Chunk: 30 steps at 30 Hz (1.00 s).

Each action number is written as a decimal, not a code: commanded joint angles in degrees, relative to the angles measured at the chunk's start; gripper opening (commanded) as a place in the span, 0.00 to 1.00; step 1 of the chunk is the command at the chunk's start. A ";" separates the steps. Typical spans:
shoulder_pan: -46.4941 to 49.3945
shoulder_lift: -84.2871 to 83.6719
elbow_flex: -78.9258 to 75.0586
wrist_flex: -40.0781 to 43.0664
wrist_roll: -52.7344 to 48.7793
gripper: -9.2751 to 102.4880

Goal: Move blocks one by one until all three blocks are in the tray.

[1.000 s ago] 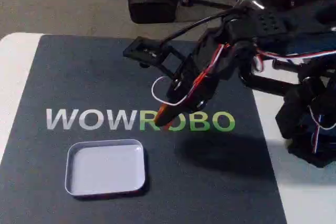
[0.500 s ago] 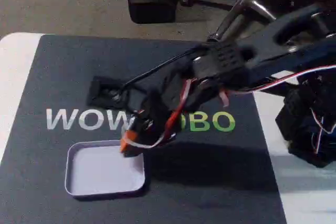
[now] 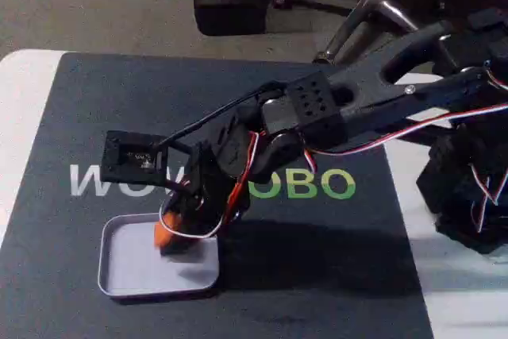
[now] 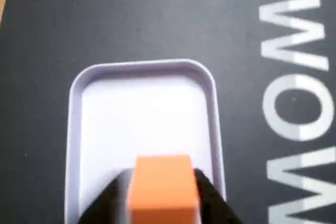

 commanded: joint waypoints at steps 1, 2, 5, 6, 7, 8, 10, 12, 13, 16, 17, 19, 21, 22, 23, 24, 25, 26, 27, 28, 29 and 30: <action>0.53 1.05 -2.64 -0.53 -1.41 0.37; 0.62 1.49 -2.55 -0.44 -1.67 0.39; 0.97 3.34 -2.37 0.35 -1.76 0.40; 1.14 4.39 -2.37 1.49 -1.76 0.40; 1.41 5.62 -2.37 2.99 -1.76 0.40; 1.58 6.94 -2.29 4.75 -1.76 0.40; 2.02 9.67 -2.29 8.61 -1.76 0.40; 2.29 13.10 -2.29 13.71 -1.76 0.40; 2.55 14.85 -2.29 16.44 -1.85 0.40; 2.64 20.21 -2.29 24.35 -2.02 0.40; 2.64 21.80 -2.29 26.54 -2.02 0.40; 2.64 25.05 -2.29 30.41 -2.46 0.40; 2.72 28.39 -2.20 34.19 -3.08 0.40; 2.72 30.15 -2.02 35.77 -3.43 0.40; 2.64 32.08 -1.67 37.00 -3.60 0.40; 2.64 34.01 -0.88 37.71 -3.87 0.40; 2.55 36.12 0.18 37.97 -4.22 0.40; 2.46 38.41 1.67 38.06 -4.48 0.40; 2.37 40.61 3.16 38.06 -4.66 0.40; 2.37 42.80 4.75 38.06 -5.19 0.40; 2.46 45.18 6.33 38.06 -5.36 0.40; 2.55 47.72 8.00 38.06 -5.71 0.40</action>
